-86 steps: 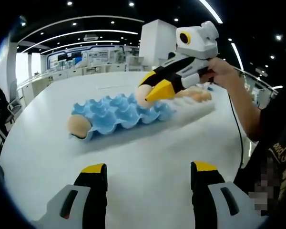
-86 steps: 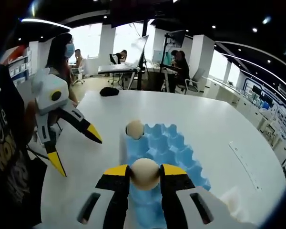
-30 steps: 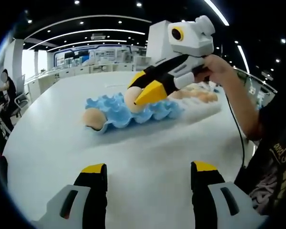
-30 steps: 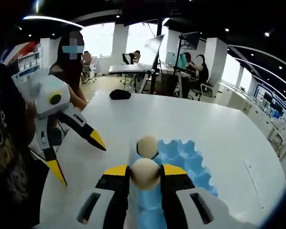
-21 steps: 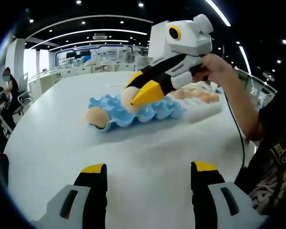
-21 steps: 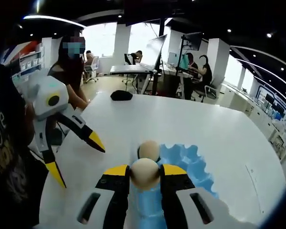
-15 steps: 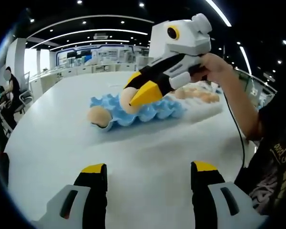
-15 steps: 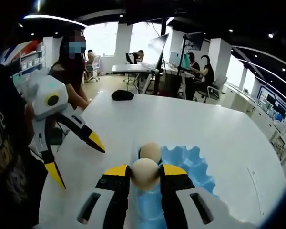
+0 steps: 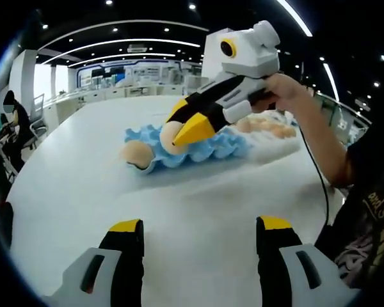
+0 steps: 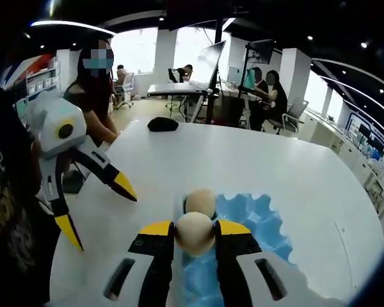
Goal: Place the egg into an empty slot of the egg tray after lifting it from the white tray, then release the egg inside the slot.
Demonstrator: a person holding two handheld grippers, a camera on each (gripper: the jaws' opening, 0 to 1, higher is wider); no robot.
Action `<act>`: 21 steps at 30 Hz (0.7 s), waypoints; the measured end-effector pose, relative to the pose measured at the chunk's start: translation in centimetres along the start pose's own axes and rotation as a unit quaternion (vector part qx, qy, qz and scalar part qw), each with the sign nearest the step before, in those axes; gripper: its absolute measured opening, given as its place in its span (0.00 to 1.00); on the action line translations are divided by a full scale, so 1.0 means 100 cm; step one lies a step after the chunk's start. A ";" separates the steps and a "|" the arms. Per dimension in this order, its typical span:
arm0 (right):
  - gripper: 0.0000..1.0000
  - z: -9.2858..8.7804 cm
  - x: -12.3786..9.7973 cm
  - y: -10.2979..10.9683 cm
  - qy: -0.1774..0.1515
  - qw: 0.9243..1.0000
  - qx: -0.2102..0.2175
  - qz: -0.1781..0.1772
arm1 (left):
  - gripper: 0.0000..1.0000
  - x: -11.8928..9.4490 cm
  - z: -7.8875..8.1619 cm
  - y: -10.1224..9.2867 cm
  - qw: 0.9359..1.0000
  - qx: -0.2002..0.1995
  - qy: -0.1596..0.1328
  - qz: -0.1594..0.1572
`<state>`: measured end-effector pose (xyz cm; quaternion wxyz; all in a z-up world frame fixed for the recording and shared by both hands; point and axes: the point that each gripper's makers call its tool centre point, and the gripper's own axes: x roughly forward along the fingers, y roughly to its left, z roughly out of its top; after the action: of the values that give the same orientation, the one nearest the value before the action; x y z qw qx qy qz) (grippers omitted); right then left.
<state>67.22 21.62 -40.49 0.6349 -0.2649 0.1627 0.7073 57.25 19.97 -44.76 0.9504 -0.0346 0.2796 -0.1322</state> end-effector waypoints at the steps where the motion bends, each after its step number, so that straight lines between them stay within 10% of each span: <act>1: 0.26 -0.001 0.001 -0.001 0.000 1.000 0.001 0.000 | 0.72 0.000 0.000 0.001 1.000 0.000 0.000 0.001; 21: 0.26 -0.018 0.015 -0.007 0.020 1.000 0.017 -0.001 | 0.72 0.000 0.000 0.005 1.000 0.000 0.002 0.003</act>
<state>68.11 21.91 -42.74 0.6363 -0.2688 0.1871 0.6984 57.35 20.44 -44.85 0.9502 -0.0331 0.2817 -0.1290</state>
